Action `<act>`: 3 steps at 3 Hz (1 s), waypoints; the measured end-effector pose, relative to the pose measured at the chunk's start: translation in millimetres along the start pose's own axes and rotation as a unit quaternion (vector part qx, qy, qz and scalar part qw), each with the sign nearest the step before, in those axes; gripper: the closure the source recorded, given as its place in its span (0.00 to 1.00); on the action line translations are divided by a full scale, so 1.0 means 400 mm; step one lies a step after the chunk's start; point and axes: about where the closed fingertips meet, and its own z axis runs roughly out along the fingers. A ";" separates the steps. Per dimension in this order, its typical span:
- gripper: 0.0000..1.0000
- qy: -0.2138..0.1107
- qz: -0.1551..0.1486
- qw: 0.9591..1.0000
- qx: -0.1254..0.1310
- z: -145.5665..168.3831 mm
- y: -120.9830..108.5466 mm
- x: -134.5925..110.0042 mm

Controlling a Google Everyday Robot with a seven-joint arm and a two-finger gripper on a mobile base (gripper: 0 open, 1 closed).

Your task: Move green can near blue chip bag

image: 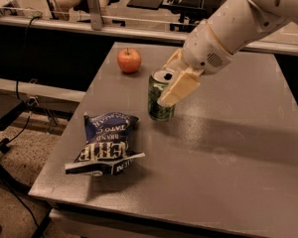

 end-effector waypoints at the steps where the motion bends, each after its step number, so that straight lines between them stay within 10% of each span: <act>1: 0.28 -0.004 -0.009 1.000 -0.020 0.041 -0.011 0.007; 3: 0.00 -0.011 -0.009 0.999 -0.037 0.075 -0.048 0.040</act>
Offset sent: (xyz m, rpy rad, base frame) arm 0.0188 0.0105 -0.0342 0.0124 0.0509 0.0778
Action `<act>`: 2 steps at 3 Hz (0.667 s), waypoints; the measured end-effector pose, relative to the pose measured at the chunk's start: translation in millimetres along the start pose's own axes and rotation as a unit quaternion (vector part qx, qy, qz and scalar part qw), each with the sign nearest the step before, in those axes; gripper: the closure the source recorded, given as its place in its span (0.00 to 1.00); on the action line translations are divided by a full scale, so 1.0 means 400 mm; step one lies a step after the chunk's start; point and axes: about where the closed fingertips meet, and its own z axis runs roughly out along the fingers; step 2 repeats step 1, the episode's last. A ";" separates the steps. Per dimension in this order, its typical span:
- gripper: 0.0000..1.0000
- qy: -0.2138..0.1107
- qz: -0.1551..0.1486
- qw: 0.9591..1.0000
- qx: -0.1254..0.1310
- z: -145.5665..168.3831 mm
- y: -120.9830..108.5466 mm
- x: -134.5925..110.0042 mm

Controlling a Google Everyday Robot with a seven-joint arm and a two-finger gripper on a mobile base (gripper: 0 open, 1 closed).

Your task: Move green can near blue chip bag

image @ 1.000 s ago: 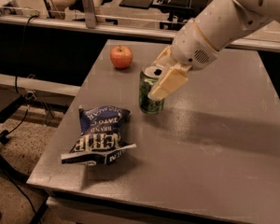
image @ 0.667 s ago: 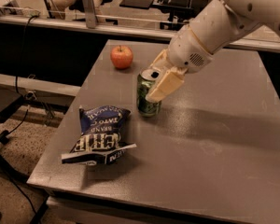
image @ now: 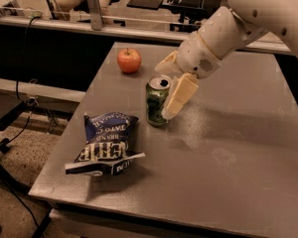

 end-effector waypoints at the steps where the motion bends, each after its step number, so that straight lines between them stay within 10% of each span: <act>1: 0.00 0.000 0.000 1.000 0.000 0.001 -0.001 0.000; 2: 0.00 0.000 0.000 1.000 0.000 0.001 -0.001 0.000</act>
Offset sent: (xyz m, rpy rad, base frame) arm 0.0000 0.0000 0.0000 0.0000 0.0000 0.0000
